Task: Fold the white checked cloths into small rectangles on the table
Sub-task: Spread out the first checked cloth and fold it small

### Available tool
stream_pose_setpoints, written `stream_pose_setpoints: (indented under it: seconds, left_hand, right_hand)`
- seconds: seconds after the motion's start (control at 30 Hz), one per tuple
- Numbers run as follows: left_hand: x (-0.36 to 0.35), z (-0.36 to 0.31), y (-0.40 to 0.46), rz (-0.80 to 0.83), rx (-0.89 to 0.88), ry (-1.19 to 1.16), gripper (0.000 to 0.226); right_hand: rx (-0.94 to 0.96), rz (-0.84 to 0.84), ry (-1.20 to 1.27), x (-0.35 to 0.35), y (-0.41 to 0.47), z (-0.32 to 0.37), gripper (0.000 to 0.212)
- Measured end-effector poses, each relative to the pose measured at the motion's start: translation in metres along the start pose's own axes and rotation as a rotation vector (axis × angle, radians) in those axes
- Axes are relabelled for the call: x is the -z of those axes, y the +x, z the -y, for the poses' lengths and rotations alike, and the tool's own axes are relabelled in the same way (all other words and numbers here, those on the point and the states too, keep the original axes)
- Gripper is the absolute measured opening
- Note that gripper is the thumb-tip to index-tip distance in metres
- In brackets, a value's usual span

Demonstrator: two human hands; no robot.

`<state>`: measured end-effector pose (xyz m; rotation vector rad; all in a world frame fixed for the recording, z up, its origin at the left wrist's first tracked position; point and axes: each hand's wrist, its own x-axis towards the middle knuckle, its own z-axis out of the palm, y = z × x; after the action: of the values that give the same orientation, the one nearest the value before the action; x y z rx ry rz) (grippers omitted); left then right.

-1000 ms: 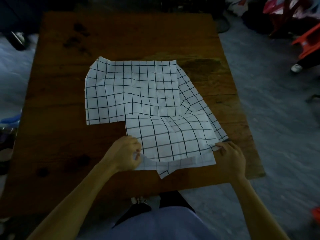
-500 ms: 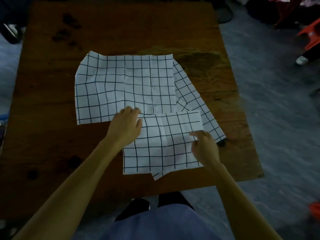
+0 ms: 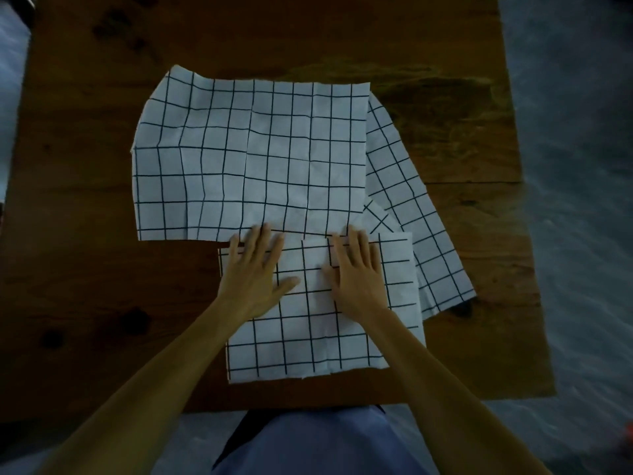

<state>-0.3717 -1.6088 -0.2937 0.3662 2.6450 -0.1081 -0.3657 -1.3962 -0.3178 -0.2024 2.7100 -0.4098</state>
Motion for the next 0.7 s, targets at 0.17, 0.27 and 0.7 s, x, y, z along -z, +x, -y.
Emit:
stream_pose_setpoints:
  seconds: [0.17,0.27,0.7]
  left_hand:
    - [0.005,-0.043,0.007,-0.211,-0.028,-0.12,0.067]
    - [-0.008,-0.055,0.01,-0.195,-0.031,-0.168,0.065]
    - [-0.024,0.0,-0.015,-0.154,0.179,-0.146,0.071]
  right_hand:
    - [-0.009,-0.062,-0.008,0.003,-0.005,0.001,0.062]
    - [0.142,-0.028,0.008,-0.004,0.0,0.009,0.058]
    - [-0.033,-0.095,-0.065,-0.002,-0.012,-0.025,0.058]
